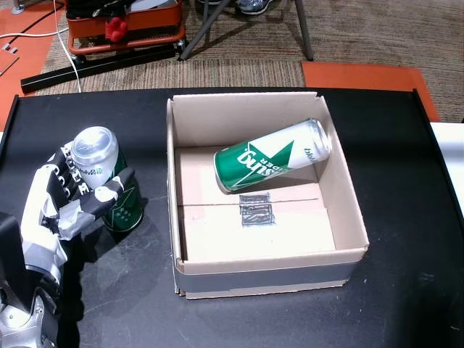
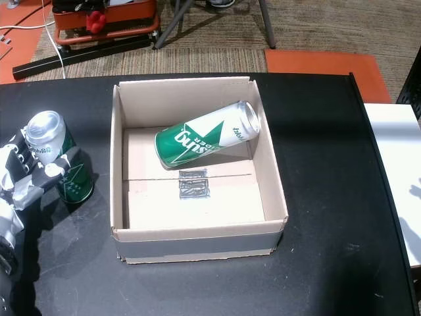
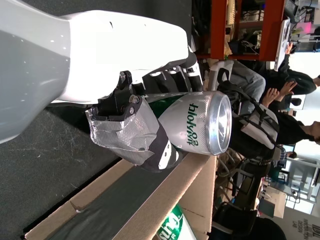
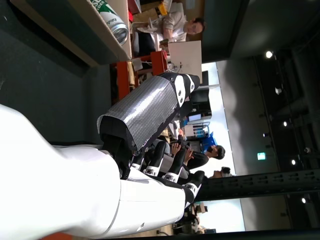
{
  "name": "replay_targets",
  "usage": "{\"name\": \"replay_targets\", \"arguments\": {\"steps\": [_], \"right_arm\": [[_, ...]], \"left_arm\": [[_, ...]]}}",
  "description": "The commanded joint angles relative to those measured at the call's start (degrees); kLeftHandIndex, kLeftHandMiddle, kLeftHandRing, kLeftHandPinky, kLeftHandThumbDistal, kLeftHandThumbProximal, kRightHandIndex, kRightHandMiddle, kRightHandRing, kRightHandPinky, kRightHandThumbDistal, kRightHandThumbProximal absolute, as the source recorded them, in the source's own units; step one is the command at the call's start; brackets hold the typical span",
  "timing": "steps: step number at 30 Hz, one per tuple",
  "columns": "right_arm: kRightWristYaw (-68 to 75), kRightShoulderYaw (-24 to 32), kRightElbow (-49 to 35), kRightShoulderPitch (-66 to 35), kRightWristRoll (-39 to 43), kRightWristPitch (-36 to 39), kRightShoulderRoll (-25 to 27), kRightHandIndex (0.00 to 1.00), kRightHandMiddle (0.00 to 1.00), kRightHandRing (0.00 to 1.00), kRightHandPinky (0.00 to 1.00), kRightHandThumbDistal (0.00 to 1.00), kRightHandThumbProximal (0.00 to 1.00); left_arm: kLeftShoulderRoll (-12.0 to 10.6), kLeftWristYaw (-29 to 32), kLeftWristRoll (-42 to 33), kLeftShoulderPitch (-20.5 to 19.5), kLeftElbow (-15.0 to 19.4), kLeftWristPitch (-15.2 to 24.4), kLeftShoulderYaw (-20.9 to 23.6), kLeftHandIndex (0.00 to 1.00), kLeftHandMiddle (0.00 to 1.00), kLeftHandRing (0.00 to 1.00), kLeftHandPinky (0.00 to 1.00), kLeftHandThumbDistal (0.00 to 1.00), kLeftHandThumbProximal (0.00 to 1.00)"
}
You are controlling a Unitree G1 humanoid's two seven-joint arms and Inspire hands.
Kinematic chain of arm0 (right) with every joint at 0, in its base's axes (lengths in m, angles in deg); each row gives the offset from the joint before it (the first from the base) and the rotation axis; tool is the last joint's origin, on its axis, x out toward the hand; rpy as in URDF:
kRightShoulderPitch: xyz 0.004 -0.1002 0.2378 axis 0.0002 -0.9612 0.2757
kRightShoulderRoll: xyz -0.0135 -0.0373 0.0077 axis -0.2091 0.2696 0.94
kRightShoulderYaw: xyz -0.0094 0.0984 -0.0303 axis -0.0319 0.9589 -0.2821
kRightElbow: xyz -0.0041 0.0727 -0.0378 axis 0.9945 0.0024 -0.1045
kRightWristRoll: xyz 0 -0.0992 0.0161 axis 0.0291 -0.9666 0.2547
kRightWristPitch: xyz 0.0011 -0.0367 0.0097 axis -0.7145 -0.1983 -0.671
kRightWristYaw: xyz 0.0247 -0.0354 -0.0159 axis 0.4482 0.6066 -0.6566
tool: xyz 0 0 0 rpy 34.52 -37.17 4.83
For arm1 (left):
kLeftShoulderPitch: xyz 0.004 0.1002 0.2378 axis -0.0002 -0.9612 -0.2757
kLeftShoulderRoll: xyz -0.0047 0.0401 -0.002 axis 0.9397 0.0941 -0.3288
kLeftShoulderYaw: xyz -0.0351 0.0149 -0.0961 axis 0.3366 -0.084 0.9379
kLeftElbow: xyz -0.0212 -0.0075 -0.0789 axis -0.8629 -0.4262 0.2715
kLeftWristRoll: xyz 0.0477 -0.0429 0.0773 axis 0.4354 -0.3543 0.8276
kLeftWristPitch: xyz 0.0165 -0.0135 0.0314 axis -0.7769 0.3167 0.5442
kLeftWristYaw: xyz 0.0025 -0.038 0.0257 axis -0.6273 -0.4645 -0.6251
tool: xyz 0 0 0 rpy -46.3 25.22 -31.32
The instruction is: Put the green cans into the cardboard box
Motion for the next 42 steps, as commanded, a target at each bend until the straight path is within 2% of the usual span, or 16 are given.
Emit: {"name": "replay_targets", "arguments": {"steps": [1, 7, 11, 15, 20, 23, 30, 31, 33, 36, 39, 41, 42], "right_arm": [[-0.31, 0.44, 0.22, 0.24, 0.65, -0.62, -0.55, 0.67, 0.68, 0.79, 0.92, 1.00, 0.54], [0.82, 0.00, 0.07, 0.08, 0.00, 0.09, -0.54, 0.67, 0.69, 0.81, 0.92, 1.00, 0.55], [0.72, -0.03, 0.09, 0.09, 0.01, 0.30, -0.52, 0.67, 0.69, 0.80, 0.92, 1.00, 0.55], [1.36, -0.43, -0.17, -0.01, -0.40, 1.09, -0.64, 0.67, 0.69, 0.81, 0.92, 1.00, 0.56], [0.01, 0.17, 0.06, 0.16, 0.55, 0.19, -0.62, 0.66, 0.68, 0.80, 0.92, 1.00, 0.54], [0.61, -0.07, -0.03, 0.08, 0.20, 0.59, -0.65, 0.67, 0.68, 0.79, 0.92, 1.00, 0.56], [0.20, 0.16, 0.15, 0.18, 0.56, 0.00, -0.55, 0.66, 0.68, 0.79, 0.92, 1.00, 0.55], [0.13, 0.21, 0.15, 0.20, 0.62, 0.04, -0.59, 0.66, 0.67, 0.79, 0.91, 1.00, 0.55], [0.40, 0.13, 0.14, 0.19, 0.41, 0.48, -0.65, 0.66, 0.67, 0.78, 0.91, 1.00, 0.55], [0.89, -0.08, 0.18, 0.20, 0.10, 0.56, -0.60, 0.67, 0.68, 0.79, 0.92, 1.00, 0.55], [1.24, -0.26, 0.12, 0.22, -0.10, 0.46, -0.56, 0.67, 0.69, 0.80, 0.91, 1.00, 0.54], [1.26, -0.23, 0.11, 0.23, -0.05, 0.41, -0.57, 0.67, 0.68, 0.80, 0.91, 1.00, 0.54], [1.26, -0.22, 0.10, 0.22, -0.03, 0.41, -0.57, 0.66, 0.68, 0.80, 0.91, 1.00, 0.54]], "left_arm": [[0.04, -0.76, -0.28, -0.29, -0.41, 0.45, 0.04, 0.63, 0.77, 0.76, 0.65, 0.85, 0.00], [-0.03, -1.45, -0.61, -0.15, -0.41, -0.33, 0.26, 0.60, 0.62, 0.57, 0.47, 0.83, 0.00], [-0.14, -1.61, -0.97, -0.16, -0.40, -0.34, 0.74, 0.51, 0.55, 0.50, 0.43, 0.81, 0.00], [0.00, -2.88, -0.45, -0.25, -0.39, -0.03, 0.45, 0.48, 0.53, 0.50, 0.43, 0.82, 0.00], [0.29, -5.00, 0.39, -0.36, -0.41, 0.19, -0.45, 0.51, 0.55, 0.50, 0.45, 0.86, 0.06], [0.39, -5.92, 0.88, -0.43, -0.40, 0.37, -0.96, 0.50, 0.54, 0.49, 0.45, 0.86, 0.07], [0.46, -6.67, 1.04, -0.56, -0.41, 0.48, -1.54, 0.52, 0.55, 0.48, 0.44, 0.85, 0.06], [0.47, -6.78, 1.09, -0.55, -0.41, 0.54, -1.59, 0.50, 0.53, 0.47, 0.43, 0.85, 0.05], [0.41, -6.31, 0.57, -0.51, -0.39, 0.50, -1.28, 0.36, 0.43, 0.42, 0.37, 0.83, 0.00], [-0.10, -3.83, -1.67, -0.24, -0.33, 0.17, 0.52, 0.26, 0.34, 0.34, 0.26, 0.81, 0.00], [-0.08, -5.07, -1.13, -0.14, -0.40, 0.02, 0.52, 0.19, 0.43, 0.36, 0.21, 0.75, 0.00], [-0.01, -6.68, -0.32, -0.15, -0.42, 0.49, 0.00, 0.14, 0.51, 0.44, 0.24, 0.65, 0.00], [-0.01, -7.25, -0.09, -0.16, -0.41, 0.72, -0.19, 0.11, 0.54, 0.48, 0.26, 0.65, 0.00]]}}
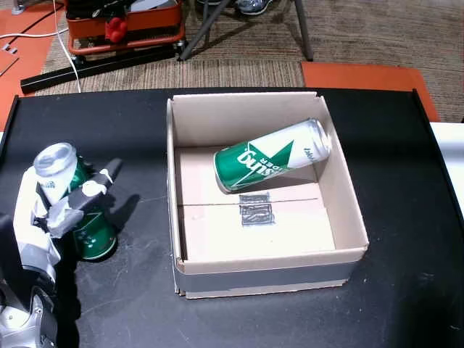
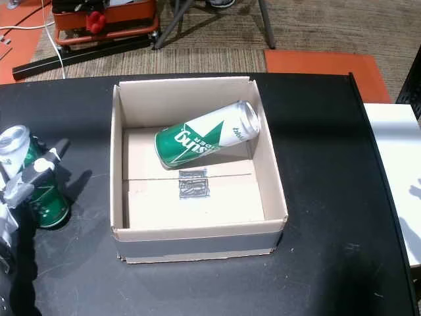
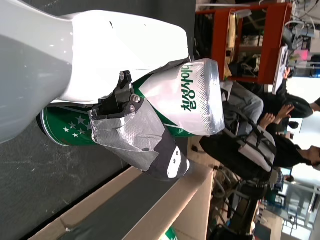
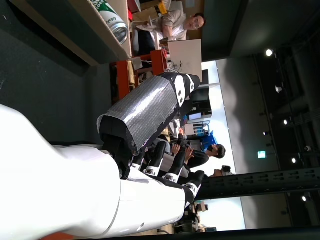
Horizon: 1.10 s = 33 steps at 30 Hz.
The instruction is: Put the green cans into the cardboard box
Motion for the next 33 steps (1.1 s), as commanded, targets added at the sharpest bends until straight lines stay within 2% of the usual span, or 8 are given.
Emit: {"name": "replay_targets", "arguments": {"steps": [1, 3, 6, 13, 19, 27, 31, 33], "right_arm": [[0.50, -0.01, 0.12, 0.17, -0.10, 0.17, -0.49, 0.66, 0.68, 0.80, 0.91, 1.00, 0.54], [0.65, -0.06, 0.10, 0.14, -0.14, -0.08, -0.45, 0.67, 0.68, 0.80, 0.91, 1.00, 0.54], [0.38, 0.05, 0.07, 0.17, 0.08, -0.28, -0.50, 0.67, 0.68, 0.79, 0.91, 1.00, 0.54], [-0.09, 0.18, 0.14, 0.22, 0.32, -0.27, -0.55, 0.66, 0.67, 0.79, 0.91, 1.00, 0.55], [0.25, 0.07, 0.16, 0.24, 0.09, 0.23, -0.63, 0.67, 0.68, 0.80, 0.92, 1.00, 0.56], [0.83, -0.19, 0.27, 0.42, -0.23, 0.08, -0.60, 0.67, 0.68, 0.80, 0.92, 1.00, 0.56], [0.45, -0.17, 0.33, 0.67, -0.09, -0.10, -0.61, 0.66, 0.68, 0.80, 0.92, 1.00, 0.55], [0.38, -0.14, 0.34, 0.75, -0.03, -0.08, -0.71, 0.66, 0.68, 0.80, 0.92, 1.00, 0.55]], "left_arm": [[0.09, -1.73, 0.85, -0.21, -0.42, 0.67, -0.52, 0.09, 0.57, 0.53, 0.30, 0.59, 0.00], [0.15, -3.36, 1.52, -0.21, -0.44, 0.87, -1.12, 0.07, 0.53, 0.59, 0.36, 0.57, 0.00], [0.22, -4.65, 2.18, -0.26, -0.44, 1.26, -1.80, 0.05, 0.46, 0.57, 0.43, 0.52, 0.00], [0.27, -5.72, 2.68, -0.30, -0.43, 1.60, -2.53, 0.06, 0.35, 0.49, 0.38, 0.47, 0.00], [0.26, -6.60, 2.95, -0.18, -0.43, 1.48, -3.06, 0.18, 0.43, 0.54, 0.41, 0.45, 0.00], [0.64, -8.15, 4.19, -0.05, -0.42, 2.28, -4.29, 0.16, 0.41, 0.54, 0.42, 0.43, 0.00], [1.01, -9.67, 5.48, -0.03, -0.38, 2.98, -5.35, 0.18, 0.40, 0.54, 0.43, 0.41, 0.00], [1.14, -9.66, 5.58, 0.06, -0.37, 3.13, -5.52, 0.19, 0.41, 0.55, 0.43, 0.45, 0.00]]}}
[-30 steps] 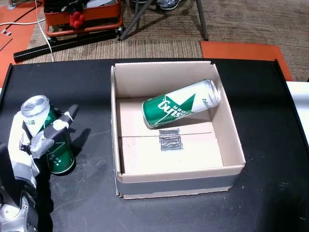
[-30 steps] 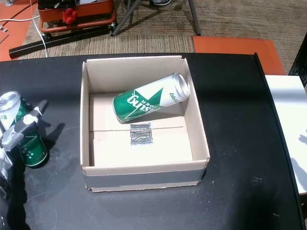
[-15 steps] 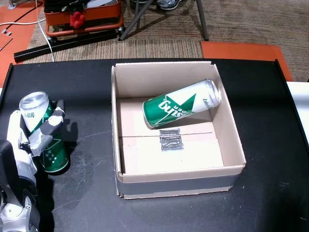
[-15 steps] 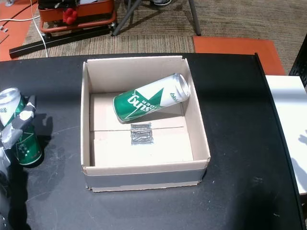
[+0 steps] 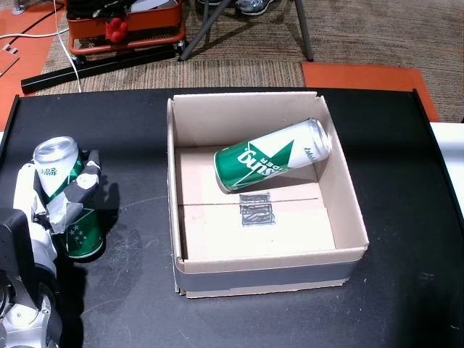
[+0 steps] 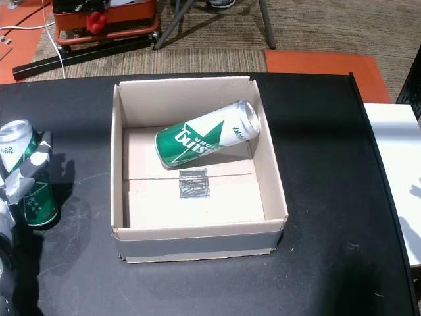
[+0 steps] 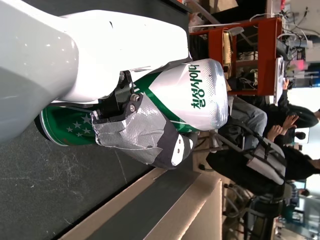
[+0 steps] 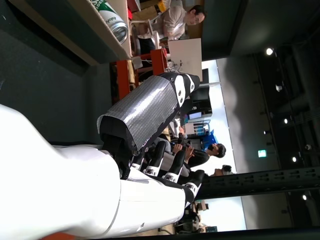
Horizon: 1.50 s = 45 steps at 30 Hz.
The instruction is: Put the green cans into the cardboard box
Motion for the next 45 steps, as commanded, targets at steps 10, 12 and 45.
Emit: {"name": "replay_targets", "arguments": {"steps": [10, 12, 45], "right_arm": [[1.19, -0.55, 0.31, 0.74, -0.52, 0.12, -1.03, 0.65, 0.68, 0.81, 0.91, 1.00, 0.54], [1.00, -0.40, 0.30, 0.87, -0.21, -0.35, -1.18, 0.66, 0.68, 0.81, 0.91, 1.00, 0.53], [1.26, -0.42, 0.95, 2.51, -0.54, 1.38, -5.44, 0.69, 0.69, 0.79, 0.87, 1.00, 0.58]], "left_arm": [[0.71, 0.96, 0.73, 0.79, 0.19, 3.22, -1.42, 0.19, 0.38, 0.54, 0.42, 0.44, 0.00], [0.67, 2.62, 0.13, 1.20, 0.47, 4.52, -1.22, 0.20, 0.37, 0.54, 0.44, 0.44, 0.00], [10.50, 4.63, 14.92, 17.55, 3.29, 22.91, -14.42, 0.08, 0.20, 0.44, 0.36, 0.28, 0.00]]}}
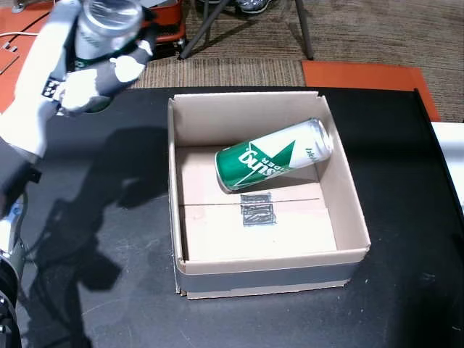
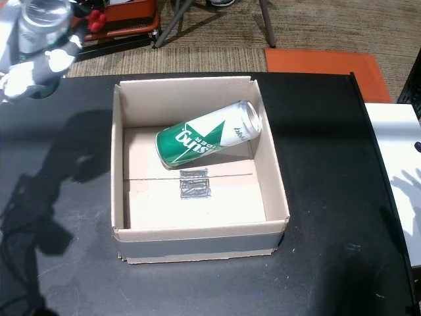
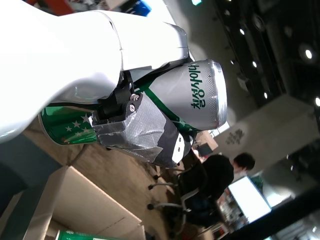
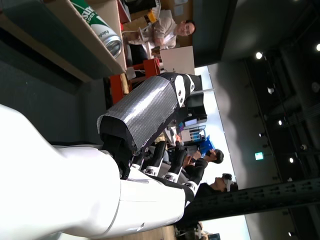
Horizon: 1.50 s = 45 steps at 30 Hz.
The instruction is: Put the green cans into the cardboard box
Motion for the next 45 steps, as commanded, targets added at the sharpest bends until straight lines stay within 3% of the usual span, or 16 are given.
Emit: {"name": "replay_targets", "arguments": {"steps": [1, 5, 7, 10, 13, 14, 17, 19, 21, 22, 25, 35, 42, 45], "right_arm": [[0.06, 0.12, 0.27, 0.09, 0.14, 0.21, -0.54, 0.69, 0.69, 0.79, 0.88, 1.00, 0.57], [0.16, 0.30, -0.03, -0.15, 0.35, 0.54, -0.94, 0.68, 0.69, 0.79, 0.88, 1.00, 0.57], [-0.31, 0.40, -0.14, -0.35, 0.51, 0.74, -1.13, 0.69, 0.70, 0.80, 0.88, 1.00, 0.56], [-0.34, 0.39, -0.18, -0.69, 0.37, 1.50, -1.45, 0.67, 0.69, 0.80, 0.88, 1.00, 0.57], [0.29, 0.29, -0.35, -0.89, 0.23, 1.68, -1.79, 0.66, 0.68, 0.79, 0.87, 1.00, 0.57], [0.39, 0.27, -0.44, -0.97, 0.22, 1.71, -1.86, 0.66, 0.68, 0.79, 0.87, 1.00, 0.58], [0.37, 0.25, -0.64, -1.16, 0.22, 2.28, -2.00, 0.66, 0.68, 0.78, 0.88, 1.00, 0.58], [-0.08, 0.31, -0.68, -1.20, 0.36, 2.41, -2.01, 0.67, 0.68, 0.79, 0.88, 1.00, 0.57], [-0.65, 0.40, -0.68, -1.19, 0.60, 2.17, -2.05, 0.67, 0.68, 0.79, 0.88, 1.00, 0.56], [-0.59, 0.39, -0.70, -1.21, 0.62, 2.10, -2.10, 0.67, 0.68, 0.79, 0.88, 1.00, 0.56], [0.17, 0.30, -0.81, -1.39, 0.43, 2.59, -2.39, 0.65, 0.66, 0.78, 0.88, 1.00, 0.58], [-0.54, 0.31, -1.35, -1.83, 0.75, 3.37, -2.57, 0.66, 0.68, 0.79, 0.88, 1.00, 0.57], [-0.93, 0.39, -1.31, -1.85, 1.02, 3.51, -2.55, 0.66, 0.68, 0.79, 0.89, 1.00, 0.58], [-0.51, 0.30, -1.24, -1.93, 0.83, 3.56, -2.45, 0.66, 0.68, 0.79, 0.89, 1.00, 0.59]], "left_arm": [[0.72, -3.82, 4.13, 1.86, -0.01, 0.61, -2.67, 0.13, 0.21, 0.43, 0.35, 0.31, 0.00], [0.54, -10.79, 11.30, 4.55, -0.29, 0.52, -7.86, 0.12, 0.14, 0.39, 0.30, 0.28, 0.00], [1.17, -15.75, 16.50, 6.10, -0.11, -0.51, -11.71, 0.03, 0.06, 0.33, 0.30, 0.26, 0.00], [2.36, -26.26, 27.13, 8.90, 0.19, -1.50, -19.52, 0.09, 0.11, 0.39, 0.32, 0.19, 0.00], [3.33, -42.60, 41.85, 12.37, 0.82, -6.80, -31.01, 0.14, 0.16, 0.42, 0.35, 0.20, 0.00], [3.36, -46.58, 45.56, 13.46, 0.71, -8.48, -34.34, 0.15, 0.17, 0.44, 0.41, 0.25, 0.00], [2.13, -55.25, 53.34, 16.32, -0.85, -12.69, -42.56, 0.20, 0.14, 0.34, 0.20, 0.34, 0.00], [0.80, -57.68, 55.42, 17.40, -2.10, -14.12, -45.76, 0.21, 0.11, 0.29, 0.07, 0.38, 0.00], [-0.49, -60.00, 56.62, 17.99, -2.96, -15.36, -48.27, 0.19, 0.07, 0.25, 0.05, 0.43, 0.00], [-1.01, -60.94, 56.92, 18.16, -3.30, -15.86, -49.25, 0.18, 0.06, 0.24, 0.05, 0.45, 0.00], [-2.00, -61.07, 56.54, 18.16, -3.97, -16.37, -51.06, 0.10, 0.05, 0.24, 0.02, 0.35, 0.00], [-2.80, -63.93, 55.42, 16.98, -4.56, -16.46, -54.04, 0.13, 0.04, 0.23, 0.03, 0.28, 0.00], [-3.19, -63.01, 54.27, 16.52, -4.81, -15.93, -54.02, 0.21, 0.11, 0.32, 0.00, 0.17, 0.00], [-3.26, -62.95, 54.22, 16.34, -4.88, -15.96, -54.22, 0.24, 0.13, 0.34, 0.01, 0.25, 0.00]]}}
